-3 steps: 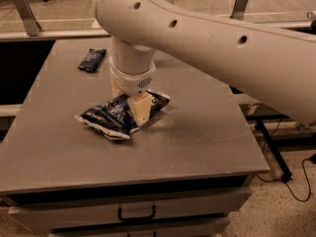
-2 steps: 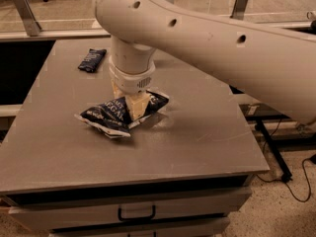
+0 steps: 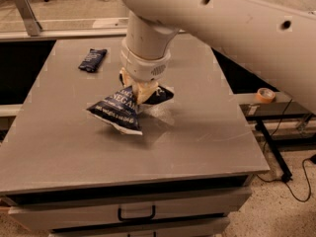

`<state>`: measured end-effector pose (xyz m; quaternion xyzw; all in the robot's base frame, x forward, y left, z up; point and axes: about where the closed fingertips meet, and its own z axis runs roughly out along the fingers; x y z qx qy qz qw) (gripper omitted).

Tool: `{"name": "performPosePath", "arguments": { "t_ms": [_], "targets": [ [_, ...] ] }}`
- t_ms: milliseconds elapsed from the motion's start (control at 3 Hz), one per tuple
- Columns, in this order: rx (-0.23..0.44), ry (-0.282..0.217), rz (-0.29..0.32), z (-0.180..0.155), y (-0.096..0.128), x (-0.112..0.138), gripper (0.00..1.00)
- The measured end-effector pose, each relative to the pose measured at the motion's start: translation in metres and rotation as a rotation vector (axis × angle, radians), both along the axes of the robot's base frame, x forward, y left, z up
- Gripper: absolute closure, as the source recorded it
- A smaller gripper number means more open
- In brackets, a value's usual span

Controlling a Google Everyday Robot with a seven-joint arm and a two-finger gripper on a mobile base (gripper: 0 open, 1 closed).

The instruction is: Pick blue chip bag

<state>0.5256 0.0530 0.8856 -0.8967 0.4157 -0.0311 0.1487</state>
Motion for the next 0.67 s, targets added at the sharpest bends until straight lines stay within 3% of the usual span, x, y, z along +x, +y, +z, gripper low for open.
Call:
{"name": "performPosePath", "arguments": {
  "t_ms": [333,667],
  "targets": [
    [0.106,-0.027,-0.011,0.0461,-0.0257,-0.0078,1.0],
    [0.115,-0.024,-0.007,0.0474,-0.023,-0.0099,1.0]
  ]
}}
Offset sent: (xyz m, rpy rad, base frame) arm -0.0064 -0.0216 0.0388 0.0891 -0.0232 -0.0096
